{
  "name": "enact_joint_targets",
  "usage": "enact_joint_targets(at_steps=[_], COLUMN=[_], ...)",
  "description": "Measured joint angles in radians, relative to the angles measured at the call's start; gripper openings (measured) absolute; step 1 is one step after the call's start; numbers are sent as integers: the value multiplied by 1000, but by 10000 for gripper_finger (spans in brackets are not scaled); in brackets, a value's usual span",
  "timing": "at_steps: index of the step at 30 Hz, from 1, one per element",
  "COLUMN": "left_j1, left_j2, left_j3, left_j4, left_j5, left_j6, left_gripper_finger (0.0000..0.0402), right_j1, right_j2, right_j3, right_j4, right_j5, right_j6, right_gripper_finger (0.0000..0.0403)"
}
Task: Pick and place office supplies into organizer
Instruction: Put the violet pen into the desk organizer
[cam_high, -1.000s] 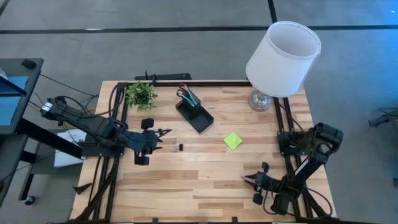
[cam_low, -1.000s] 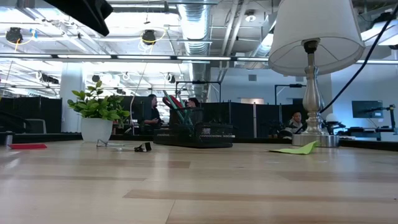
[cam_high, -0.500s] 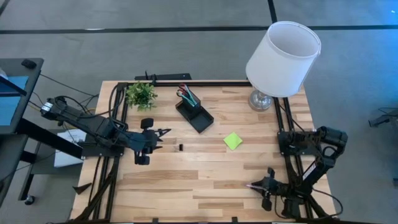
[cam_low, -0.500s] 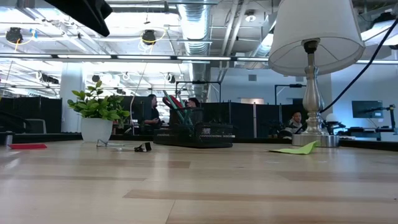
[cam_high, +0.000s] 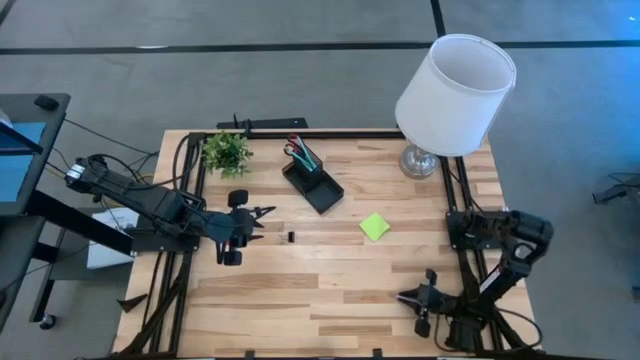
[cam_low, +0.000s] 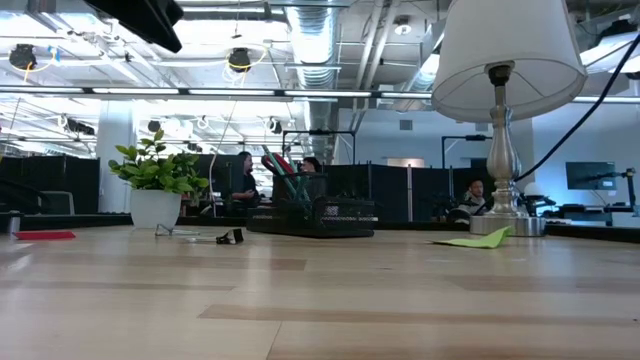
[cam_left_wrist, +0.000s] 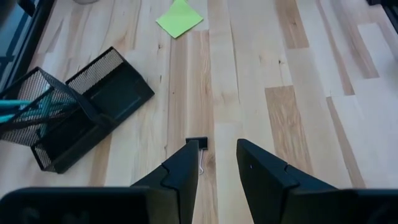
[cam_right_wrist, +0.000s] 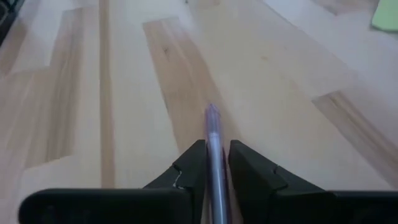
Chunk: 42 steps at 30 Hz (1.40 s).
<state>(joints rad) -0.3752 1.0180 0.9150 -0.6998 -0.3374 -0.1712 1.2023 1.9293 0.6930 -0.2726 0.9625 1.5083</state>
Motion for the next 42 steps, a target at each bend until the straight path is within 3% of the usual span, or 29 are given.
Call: enact_joint_targets(at_steps=[6,15,25,30,36,42], left_j1=[0,0,0,0,0,0], left_j2=[0,0,0,0,0,0], left_j3=[0,0,0,0,0,0], left_j4=[2,3,3,2,-4,-18], left_j5=[0,0,-1,-1,0,4], left_j6=[34,104,131,141,141,135], left_gripper_finger=[107,107,107,107,107,107], right_j1=[-56,-186,-501,-597,-647,-637], right_j2=[0,9,14,14,13,11], right_j3=[-2,-8,-13,-12,-10,-9], right_j4=[37,75,375,570,607,610], right_j5=[1,46,38,-10,-86,-86], right_j6=[-44,-122,-443,-595,-635,-644], right_gripper_finger=[27,48,33,54,64,66])
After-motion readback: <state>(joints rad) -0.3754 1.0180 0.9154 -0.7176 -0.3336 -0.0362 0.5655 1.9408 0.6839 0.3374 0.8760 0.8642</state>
